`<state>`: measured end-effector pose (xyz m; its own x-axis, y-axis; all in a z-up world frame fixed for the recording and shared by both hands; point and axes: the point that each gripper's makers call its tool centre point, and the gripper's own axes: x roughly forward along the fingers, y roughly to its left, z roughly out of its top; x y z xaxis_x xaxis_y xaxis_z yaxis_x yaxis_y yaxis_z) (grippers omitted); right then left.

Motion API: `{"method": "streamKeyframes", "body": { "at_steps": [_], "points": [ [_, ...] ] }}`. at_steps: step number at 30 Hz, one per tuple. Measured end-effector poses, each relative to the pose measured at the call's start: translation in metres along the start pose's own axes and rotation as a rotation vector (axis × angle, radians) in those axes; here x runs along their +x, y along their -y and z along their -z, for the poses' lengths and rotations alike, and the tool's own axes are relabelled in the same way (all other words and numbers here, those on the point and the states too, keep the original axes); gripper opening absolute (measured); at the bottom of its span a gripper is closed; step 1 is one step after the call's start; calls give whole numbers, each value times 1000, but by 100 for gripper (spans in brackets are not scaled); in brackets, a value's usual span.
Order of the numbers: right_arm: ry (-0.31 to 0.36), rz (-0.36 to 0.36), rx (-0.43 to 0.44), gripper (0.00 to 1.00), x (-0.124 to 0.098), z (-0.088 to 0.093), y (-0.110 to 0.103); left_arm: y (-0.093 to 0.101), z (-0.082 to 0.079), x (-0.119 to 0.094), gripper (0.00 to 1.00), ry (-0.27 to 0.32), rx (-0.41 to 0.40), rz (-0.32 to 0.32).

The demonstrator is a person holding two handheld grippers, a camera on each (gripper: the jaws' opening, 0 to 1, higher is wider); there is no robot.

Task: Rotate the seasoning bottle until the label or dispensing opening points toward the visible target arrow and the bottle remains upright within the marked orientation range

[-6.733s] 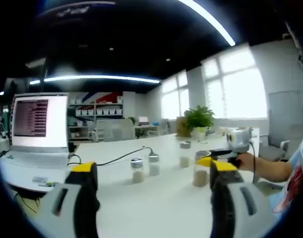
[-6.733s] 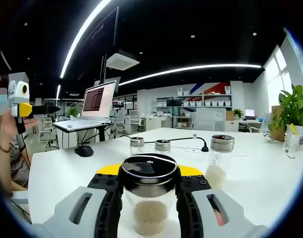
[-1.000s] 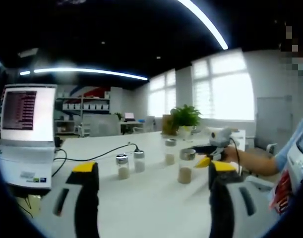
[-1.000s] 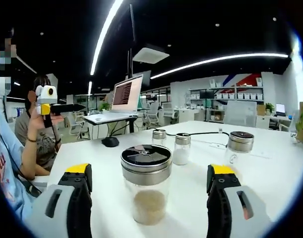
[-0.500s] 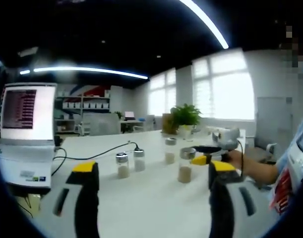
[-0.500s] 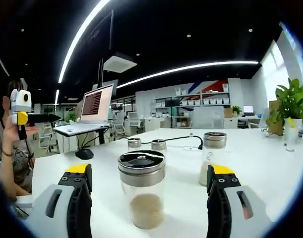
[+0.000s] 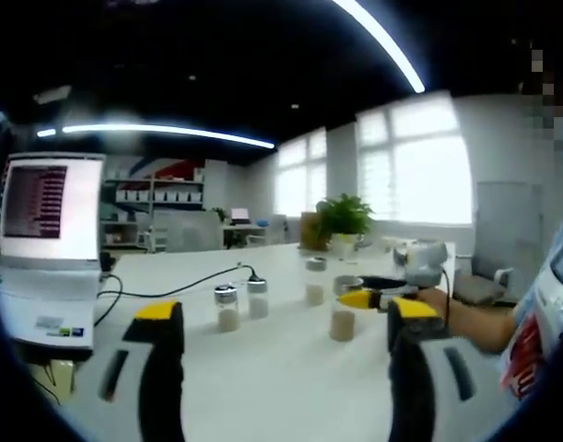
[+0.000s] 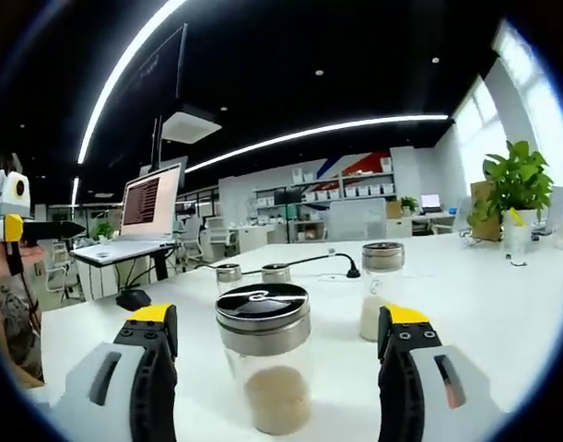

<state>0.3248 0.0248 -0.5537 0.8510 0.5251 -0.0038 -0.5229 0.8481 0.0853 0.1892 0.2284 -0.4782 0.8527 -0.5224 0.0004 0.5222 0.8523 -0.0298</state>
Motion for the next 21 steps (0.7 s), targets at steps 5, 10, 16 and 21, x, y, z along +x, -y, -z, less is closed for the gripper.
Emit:
{"method": "streamKeyframes", "body": {
  "at_steps": [5, 10, 16, 21],
  "points": [
    [23, 24, -44, 83, 4, -4, -8, -1, 2, 1, 97, -5, -1, 0],
    [29, 37, -58, 75, 7, -7, -8, -6, 3, 0, 97, -13, 8, -24],
    [16, 25, -75, 66, 9, -4, -9, -6, 2, -2, 97, -10, 6, -24],
    [23, 29, -68, 63, 9, -6, -9, -4, 2, -2, 97, -12, 9, -18]
  ]
}}
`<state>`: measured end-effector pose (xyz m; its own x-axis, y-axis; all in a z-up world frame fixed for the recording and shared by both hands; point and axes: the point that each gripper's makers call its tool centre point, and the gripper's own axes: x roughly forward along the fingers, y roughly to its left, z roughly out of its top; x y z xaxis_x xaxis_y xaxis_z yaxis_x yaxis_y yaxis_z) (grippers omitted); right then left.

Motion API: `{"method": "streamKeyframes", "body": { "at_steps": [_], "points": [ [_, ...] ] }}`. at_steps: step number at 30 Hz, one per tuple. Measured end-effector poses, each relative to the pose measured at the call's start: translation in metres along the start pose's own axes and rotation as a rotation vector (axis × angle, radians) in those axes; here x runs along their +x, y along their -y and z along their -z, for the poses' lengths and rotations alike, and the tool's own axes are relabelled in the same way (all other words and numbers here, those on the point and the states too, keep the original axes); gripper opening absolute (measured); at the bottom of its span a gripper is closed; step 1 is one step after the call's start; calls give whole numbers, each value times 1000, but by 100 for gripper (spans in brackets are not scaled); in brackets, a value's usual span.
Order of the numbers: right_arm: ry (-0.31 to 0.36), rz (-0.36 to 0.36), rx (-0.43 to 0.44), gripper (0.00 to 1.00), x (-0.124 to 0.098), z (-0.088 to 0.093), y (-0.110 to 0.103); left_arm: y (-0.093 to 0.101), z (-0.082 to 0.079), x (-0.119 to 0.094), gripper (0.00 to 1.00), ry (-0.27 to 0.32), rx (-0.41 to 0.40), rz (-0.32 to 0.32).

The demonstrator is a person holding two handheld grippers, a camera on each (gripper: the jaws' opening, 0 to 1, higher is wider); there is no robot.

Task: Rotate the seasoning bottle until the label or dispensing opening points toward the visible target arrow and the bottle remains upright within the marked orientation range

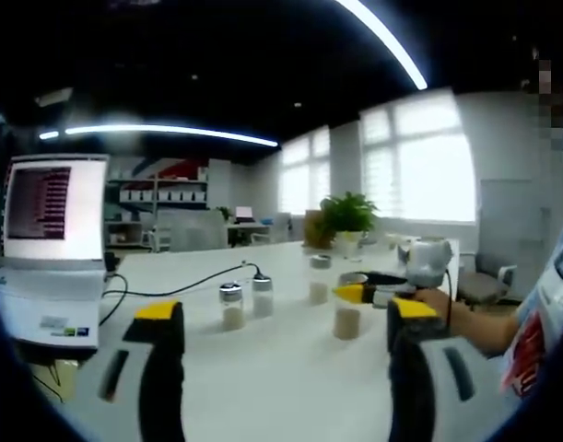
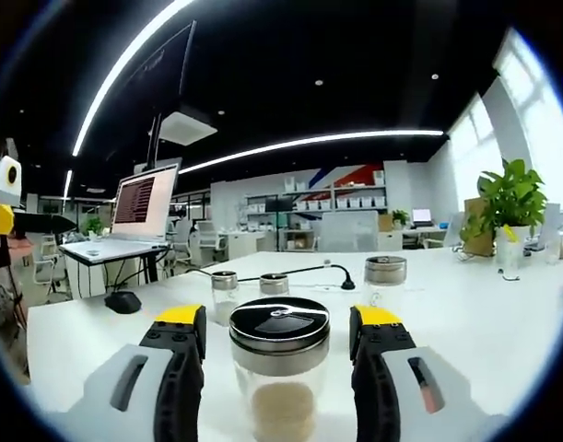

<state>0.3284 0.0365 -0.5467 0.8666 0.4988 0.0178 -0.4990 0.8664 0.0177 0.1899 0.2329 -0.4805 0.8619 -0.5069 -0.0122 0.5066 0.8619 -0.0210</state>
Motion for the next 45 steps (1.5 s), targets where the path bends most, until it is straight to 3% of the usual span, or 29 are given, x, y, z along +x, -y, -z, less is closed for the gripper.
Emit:
{"method": "streamKeyframes", "body": {
  "at_steps": [9, 13, 24, 28, 45],
  "points": [
    [-7, 5, 3, 53, 4, 1, 2, 1, 0, 1, 96, 0, -2, 3],
    [-19, -1, 5, 43, 4, 5, 2, -1, -1, 0, 96, 2, -6, -1],
    [-14, 5, 11, 42, 5, 6, -1, -1, 0, 0, 96, -5, -4, -2],
    [-10, -4, 7, 42, 5, 5, -1, -7, 1, -2, 96, -29, 52, -64],
    [-4, -24, 5, 42, 5, 5, 2, -6, 2, -3, 97, -33, 38, -55]
  ]
}}
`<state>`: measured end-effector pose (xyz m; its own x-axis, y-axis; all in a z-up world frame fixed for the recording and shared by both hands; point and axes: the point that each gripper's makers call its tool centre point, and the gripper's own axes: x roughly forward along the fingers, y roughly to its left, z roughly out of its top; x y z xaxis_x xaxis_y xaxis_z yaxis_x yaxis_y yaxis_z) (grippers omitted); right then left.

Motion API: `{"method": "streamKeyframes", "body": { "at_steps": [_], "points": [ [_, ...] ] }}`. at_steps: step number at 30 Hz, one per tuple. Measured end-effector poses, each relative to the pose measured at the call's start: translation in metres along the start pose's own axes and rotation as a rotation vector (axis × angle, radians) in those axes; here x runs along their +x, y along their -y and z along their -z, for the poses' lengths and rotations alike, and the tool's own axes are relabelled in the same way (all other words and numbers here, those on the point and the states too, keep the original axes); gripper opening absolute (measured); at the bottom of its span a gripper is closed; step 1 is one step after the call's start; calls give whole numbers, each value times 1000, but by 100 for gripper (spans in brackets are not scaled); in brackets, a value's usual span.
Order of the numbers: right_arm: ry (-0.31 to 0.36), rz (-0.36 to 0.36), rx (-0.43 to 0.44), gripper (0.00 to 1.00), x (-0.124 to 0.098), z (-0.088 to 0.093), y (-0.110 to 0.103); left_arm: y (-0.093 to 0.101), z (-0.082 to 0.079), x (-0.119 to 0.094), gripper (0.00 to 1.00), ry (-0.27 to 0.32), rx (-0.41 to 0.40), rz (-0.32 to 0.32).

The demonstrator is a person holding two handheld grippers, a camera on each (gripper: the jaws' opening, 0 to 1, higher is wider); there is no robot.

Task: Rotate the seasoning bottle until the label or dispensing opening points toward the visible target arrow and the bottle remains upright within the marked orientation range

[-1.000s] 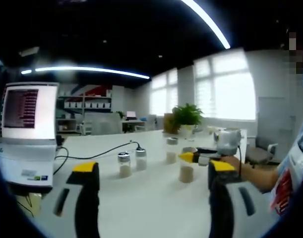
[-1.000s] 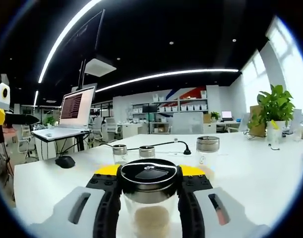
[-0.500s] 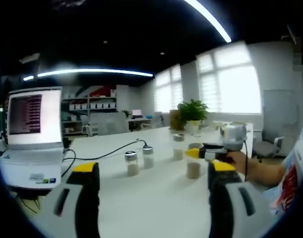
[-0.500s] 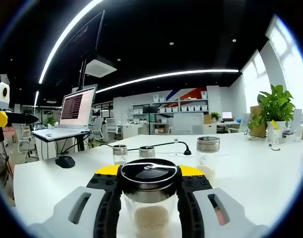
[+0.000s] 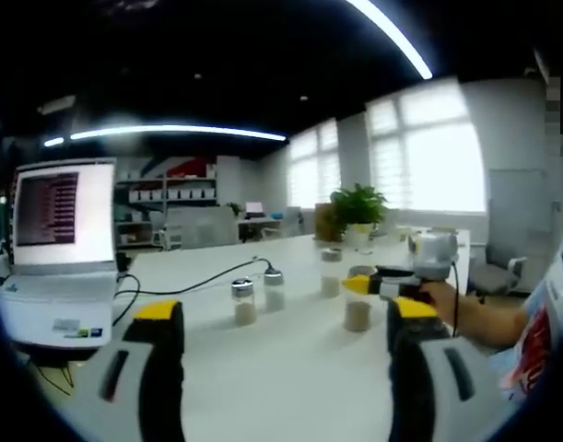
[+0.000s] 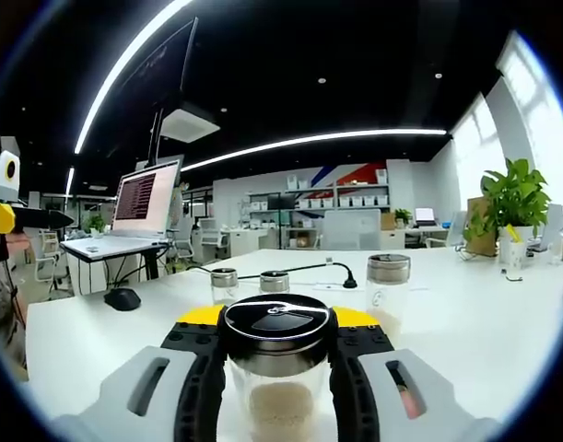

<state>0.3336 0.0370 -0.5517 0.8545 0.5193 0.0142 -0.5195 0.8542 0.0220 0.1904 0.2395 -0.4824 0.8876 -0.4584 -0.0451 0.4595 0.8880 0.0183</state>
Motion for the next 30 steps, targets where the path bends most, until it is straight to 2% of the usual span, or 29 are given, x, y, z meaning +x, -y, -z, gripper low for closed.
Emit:
{"method": "streamKeyframes", "body": {
  "at_steps": [9, 13, 18, 23, 30],
  "points": [
    [-20, -19, -15, 42, 0, 0, 0, 1, -2, -1, 97, 8, 2, 6],
    [7, -32, -13, 42, -1, 1, 0, 6, -8, -1, 97, 36, -12, 27],
    [8, -36, -14, 42, 0, 0, 0, 5, -7, -4, 97, 21, 20, 2],
    [7, -39, -16, 42, -1, 0, -1, 7, -11, -6, 94, 48, 5, 22],
    [-5, -67, -17, 42, -2, 0, -3, 10, -9, -4, 94, 40, 1, 43]
  ]
}}
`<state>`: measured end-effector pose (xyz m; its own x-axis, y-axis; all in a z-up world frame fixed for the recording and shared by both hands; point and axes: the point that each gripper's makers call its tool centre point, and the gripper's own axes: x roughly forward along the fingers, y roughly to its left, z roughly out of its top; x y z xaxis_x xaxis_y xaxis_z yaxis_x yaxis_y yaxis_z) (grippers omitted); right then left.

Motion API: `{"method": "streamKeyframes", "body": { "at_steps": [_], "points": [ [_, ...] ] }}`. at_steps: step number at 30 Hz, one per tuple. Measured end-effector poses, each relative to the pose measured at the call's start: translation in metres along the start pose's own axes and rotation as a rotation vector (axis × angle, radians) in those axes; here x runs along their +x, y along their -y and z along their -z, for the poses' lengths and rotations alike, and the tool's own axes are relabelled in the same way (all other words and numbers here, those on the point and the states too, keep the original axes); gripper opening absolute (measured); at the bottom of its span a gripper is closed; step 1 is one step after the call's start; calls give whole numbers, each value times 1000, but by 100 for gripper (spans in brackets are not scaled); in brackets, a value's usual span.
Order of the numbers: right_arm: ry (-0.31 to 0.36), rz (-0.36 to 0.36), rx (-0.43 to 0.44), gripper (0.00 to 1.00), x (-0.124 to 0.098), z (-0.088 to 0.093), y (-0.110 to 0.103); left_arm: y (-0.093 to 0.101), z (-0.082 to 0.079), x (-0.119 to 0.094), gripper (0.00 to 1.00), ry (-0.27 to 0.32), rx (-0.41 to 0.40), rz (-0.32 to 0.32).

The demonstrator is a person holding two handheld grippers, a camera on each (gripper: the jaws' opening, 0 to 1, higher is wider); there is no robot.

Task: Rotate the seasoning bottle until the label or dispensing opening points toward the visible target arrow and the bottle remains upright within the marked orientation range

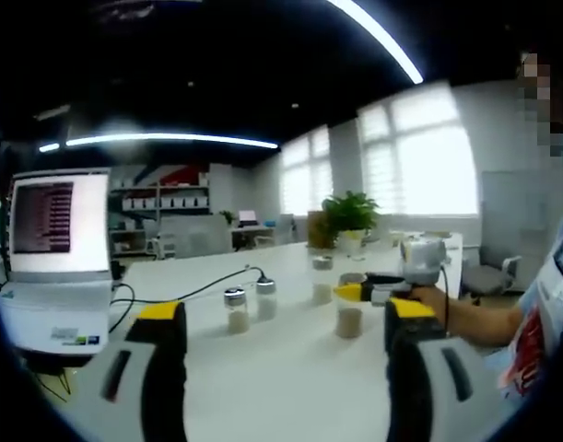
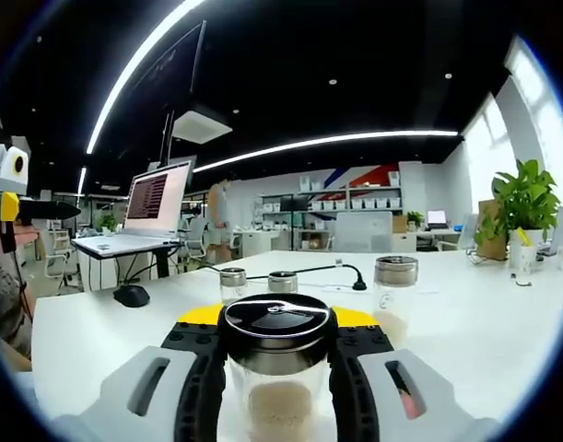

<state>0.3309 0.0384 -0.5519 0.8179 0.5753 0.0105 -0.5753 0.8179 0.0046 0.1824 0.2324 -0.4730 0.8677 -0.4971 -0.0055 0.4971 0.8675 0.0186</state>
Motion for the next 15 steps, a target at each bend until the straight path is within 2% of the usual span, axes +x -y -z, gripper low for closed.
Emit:
{"method": "streamKeyframes", "body": {
  "at_steps": [7, 15],
  "points": [
    [-5, -32, -2, 42, 0, 0, -2, 6, -3, 2, 94, 15, -8, 32],
    [-8, -63, -6, 42, 1, 1, -3, 3, -2, 1, 94, 13, -15, 20]
  ]
}}
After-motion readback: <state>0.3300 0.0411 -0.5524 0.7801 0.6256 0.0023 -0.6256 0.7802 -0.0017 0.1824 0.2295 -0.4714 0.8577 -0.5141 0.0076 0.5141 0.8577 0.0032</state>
